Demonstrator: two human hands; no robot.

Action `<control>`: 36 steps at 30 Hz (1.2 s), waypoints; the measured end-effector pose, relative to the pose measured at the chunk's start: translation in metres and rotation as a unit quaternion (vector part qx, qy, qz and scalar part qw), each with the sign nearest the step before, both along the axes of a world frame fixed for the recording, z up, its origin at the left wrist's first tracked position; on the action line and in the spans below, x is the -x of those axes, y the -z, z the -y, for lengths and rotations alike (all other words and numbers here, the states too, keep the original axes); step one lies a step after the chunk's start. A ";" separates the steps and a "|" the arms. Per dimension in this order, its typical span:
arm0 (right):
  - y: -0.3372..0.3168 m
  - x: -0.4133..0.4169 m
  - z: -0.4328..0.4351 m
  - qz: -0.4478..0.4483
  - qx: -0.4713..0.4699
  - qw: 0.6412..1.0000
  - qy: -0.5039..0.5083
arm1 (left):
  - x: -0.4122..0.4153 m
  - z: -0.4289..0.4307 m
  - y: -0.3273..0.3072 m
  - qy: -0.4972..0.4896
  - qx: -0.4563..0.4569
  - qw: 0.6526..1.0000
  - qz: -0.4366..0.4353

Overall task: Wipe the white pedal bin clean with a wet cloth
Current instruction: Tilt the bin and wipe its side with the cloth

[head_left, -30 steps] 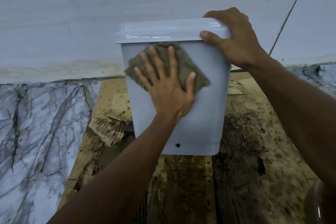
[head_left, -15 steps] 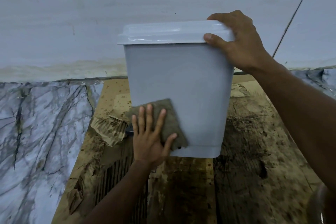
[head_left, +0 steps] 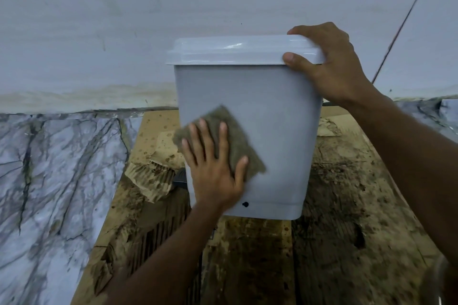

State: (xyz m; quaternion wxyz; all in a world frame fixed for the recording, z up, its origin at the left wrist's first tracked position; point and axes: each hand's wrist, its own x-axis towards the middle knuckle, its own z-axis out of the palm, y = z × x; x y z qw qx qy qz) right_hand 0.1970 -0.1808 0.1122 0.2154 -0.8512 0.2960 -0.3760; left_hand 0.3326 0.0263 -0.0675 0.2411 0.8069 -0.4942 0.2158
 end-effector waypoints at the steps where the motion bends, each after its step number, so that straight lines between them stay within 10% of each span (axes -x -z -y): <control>1: 0.000 0.000 0.000 0.002 0.004 1.000 0.000 | 0.010 -0.010 0.016 0.039 -0.034 0.998 0.020; 5: 0.001 0.001 -0.001 -0.003 0.014 1.000 0.001 | 0.014 -0.016 0.033 0.145 -0.050 0.986 0.072; 10: -0.001 0.003 -0.004 -0.003 0.014 1.000 -0.002 | -0.012 0.015 -0.018 -0.016 0.077 0.996 -0.032; 15: 0.000 0.008 -0.013 -0.003 0.023 1.000 -0.002 | -0.014 0.043 -0.070 -0.120 0.257 0.927 -0.245; 20: -0.001 0.020 -0.030 0.014 0.062 0.998 -0.014 | -0.011 0.042 -0.084 -0.101 0.319 0.910 -0.244; 26: -0.003 0.036 -0.049 -0.006 0.076 0.997 -0.018 | -0.019 0.015 -0.140 -0.082 0.542 0.709 -0.444; 30: -0.010 0.045 -0.063 -0.018 0.096 0.995 -0.015 | -0.012 -0.003 -0.185 0.061 0.420 0.844 -0.329; 33: -0.020 0.052 -0.073 -0.038 0.109 0.993 -0.001 | -0.015 -0.001 -0.214 0.199 0.131 0.957 -0.166; 36: -0.028 0.059 -0.081 -0.064 0.118 0.991 0.001 | -0.017 0.001 -0.242 0.214 -0.119 0.963 -0.111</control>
